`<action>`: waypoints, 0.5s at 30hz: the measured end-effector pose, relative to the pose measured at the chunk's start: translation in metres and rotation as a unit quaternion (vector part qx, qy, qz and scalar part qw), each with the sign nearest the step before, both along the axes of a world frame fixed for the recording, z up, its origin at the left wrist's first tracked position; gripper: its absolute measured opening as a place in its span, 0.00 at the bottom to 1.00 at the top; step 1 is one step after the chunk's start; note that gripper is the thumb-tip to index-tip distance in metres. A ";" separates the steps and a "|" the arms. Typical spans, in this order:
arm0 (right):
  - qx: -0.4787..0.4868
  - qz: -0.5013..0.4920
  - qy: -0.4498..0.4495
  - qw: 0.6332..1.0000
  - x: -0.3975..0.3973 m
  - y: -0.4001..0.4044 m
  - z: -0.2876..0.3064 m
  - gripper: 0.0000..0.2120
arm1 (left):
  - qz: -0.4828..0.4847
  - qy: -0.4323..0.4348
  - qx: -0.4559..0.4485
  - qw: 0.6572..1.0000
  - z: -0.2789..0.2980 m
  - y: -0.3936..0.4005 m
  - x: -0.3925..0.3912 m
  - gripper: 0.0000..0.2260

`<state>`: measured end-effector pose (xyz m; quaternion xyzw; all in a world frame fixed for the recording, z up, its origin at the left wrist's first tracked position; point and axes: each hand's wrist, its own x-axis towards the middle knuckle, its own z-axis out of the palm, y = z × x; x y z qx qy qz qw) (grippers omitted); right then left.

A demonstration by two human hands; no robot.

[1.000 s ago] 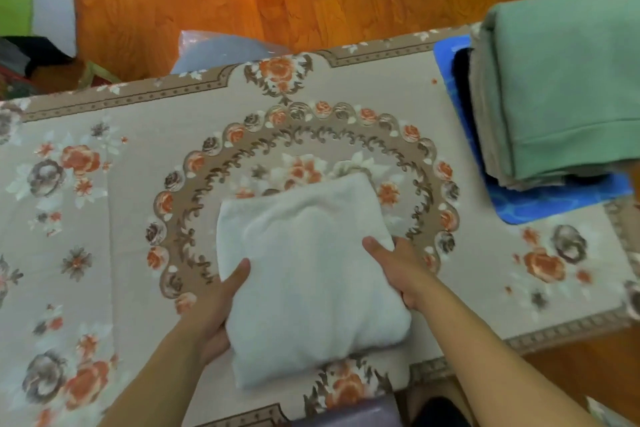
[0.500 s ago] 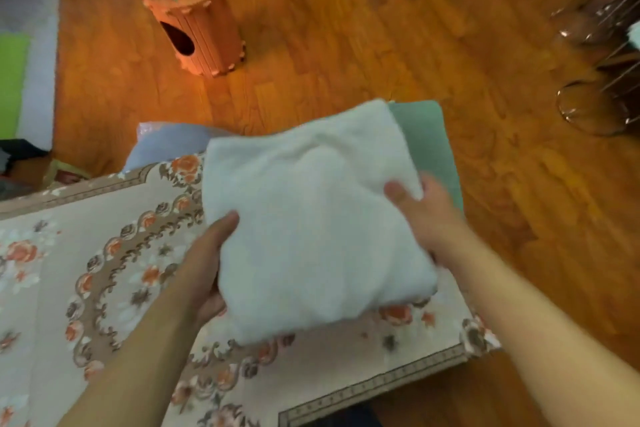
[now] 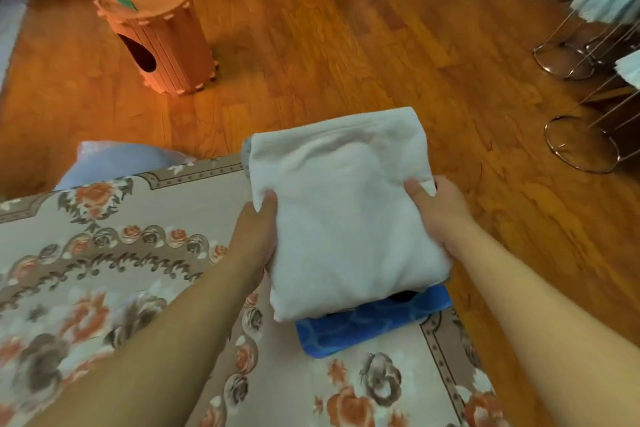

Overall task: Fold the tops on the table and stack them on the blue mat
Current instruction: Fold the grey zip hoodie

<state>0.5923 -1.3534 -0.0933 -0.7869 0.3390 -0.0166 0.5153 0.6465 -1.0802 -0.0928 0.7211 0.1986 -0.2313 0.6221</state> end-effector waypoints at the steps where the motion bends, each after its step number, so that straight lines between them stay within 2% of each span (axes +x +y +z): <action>1: -0.008 -0.006 -0.018 1.000 -0.001 0.000 0.003 0.12 | 0.011 -0.029 0.035 0.999 0.004 0.001 0.001 0.20; 4: -0.021 -0.006 -0.063 0.998 -0.003 -0.004 0.017 0.09 | 0.036 -0.068 0.041 0.996 0.011 0.006 0.002 0.17; 6: -0.045 0.004 -0.029 0.999 0.002 -0.006 0.018 0.10 | -0.001 -0.048 0.095 0.994 0.008 0.005 0.002 0.17; 8: -0.091 0.027 0.040 0.995 0.007 -0.002 0.018 0.14 | -0.054 -0.060 0.204 0.976 0.008 0.002 0.001 0.20; 9: -0.139 0.030 0.066 0.988 0.009 0.002 0.016 0.18 | -0.073 -0.132 0.283 0.947 0.009 0.001 0.000 0.22; 10: -0.214 0.027 0.073 0.974 0.010 0.010 0.016 0.23 | -0.103 -0.241 0.354 0.898 0.012 0.001 0.000 0.25; 12: -0.397 0.062 -0.009 0.916 0.017 0.034 0.023 0.29 | -0.197 -0.428 0.436 0.767 0.010 -0.007 0.003 0.27; 13: -0.461 0.113 -0.053 0.879 0.026 0.043 0.024 0.30 | -0.244 -0.465 0.458 0.717 0.006 -0.014 0.009 0.26; 14: -0.499 0.167 -0.062 0.848 0.040 0.046 0.021 0.29 | -0.280 -0.454 0.472 0.702 0.003 -0.023 0.018 0.25; 15: -0.504 0.199 -0.033 0.840 0.056 0.043 0.015 0.27 | -0.299 -0.418 0.479 0.712 0.000 -0.033 0.030 0.25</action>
